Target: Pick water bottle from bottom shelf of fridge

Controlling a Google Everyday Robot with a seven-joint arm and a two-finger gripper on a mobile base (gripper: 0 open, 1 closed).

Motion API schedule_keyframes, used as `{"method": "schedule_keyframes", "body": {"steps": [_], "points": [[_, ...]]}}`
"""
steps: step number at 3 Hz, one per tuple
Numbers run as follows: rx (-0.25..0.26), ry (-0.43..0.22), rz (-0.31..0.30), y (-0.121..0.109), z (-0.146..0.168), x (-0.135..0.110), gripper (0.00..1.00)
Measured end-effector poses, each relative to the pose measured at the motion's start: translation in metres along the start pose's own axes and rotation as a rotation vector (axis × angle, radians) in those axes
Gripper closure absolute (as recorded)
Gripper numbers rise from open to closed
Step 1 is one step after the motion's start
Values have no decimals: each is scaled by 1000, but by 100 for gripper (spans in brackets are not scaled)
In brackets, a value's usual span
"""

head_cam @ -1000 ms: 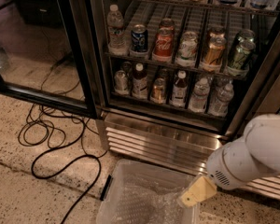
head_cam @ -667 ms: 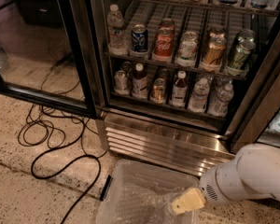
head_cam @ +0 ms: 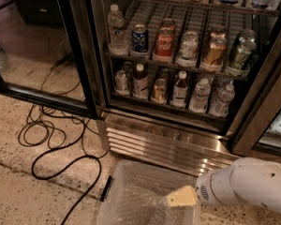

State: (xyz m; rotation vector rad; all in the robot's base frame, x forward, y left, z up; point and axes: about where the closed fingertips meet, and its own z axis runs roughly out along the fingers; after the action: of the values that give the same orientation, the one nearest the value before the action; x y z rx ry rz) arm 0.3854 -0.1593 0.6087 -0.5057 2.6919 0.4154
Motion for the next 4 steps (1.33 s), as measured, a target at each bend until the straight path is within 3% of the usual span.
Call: {"method": "schedule_keyframes", "body": {"steps": [1,2,3,4], "points": [[0,0,0,0,0,0,0],[19,-47,55,2,11,-7,0],[103,-91,76,-13,25,-2,0],[184,-189,115,-44,12,-17,0]]}}
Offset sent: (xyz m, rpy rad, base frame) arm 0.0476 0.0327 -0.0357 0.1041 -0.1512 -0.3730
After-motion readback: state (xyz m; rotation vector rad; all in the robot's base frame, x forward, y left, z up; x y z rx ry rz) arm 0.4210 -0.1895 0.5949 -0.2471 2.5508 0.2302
